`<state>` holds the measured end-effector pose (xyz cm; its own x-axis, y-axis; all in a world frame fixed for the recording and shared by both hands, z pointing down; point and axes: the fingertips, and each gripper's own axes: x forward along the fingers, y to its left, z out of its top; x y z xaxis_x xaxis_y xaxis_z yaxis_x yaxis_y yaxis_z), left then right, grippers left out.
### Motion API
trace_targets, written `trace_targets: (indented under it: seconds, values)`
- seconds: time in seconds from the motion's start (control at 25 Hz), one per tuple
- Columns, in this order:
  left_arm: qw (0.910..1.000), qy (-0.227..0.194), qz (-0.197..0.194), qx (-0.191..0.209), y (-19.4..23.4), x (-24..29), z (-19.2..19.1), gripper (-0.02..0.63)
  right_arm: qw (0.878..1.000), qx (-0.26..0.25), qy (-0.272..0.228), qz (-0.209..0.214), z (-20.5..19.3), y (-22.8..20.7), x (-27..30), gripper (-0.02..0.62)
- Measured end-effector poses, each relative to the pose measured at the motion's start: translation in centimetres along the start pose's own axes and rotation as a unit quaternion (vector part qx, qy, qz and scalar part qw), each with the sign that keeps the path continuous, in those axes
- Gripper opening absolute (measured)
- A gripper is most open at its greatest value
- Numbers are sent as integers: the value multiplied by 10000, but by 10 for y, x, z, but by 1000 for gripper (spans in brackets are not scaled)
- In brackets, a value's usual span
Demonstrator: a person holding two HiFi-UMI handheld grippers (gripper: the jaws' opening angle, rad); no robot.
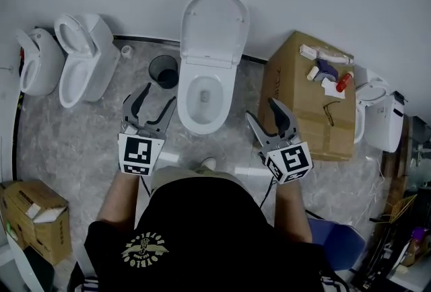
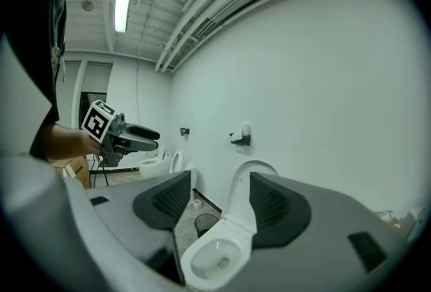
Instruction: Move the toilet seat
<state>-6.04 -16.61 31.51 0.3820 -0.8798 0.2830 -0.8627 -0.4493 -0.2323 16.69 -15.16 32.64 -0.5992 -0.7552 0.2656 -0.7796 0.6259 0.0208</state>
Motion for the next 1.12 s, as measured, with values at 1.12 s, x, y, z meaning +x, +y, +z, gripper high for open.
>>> trace_targets:
  seconds: [1.12]
  values:
    - [9972, 609, 424, -40, -5, 12, -58, 208, 9975, 460, 526, -140, -107, -62, -23, 264]
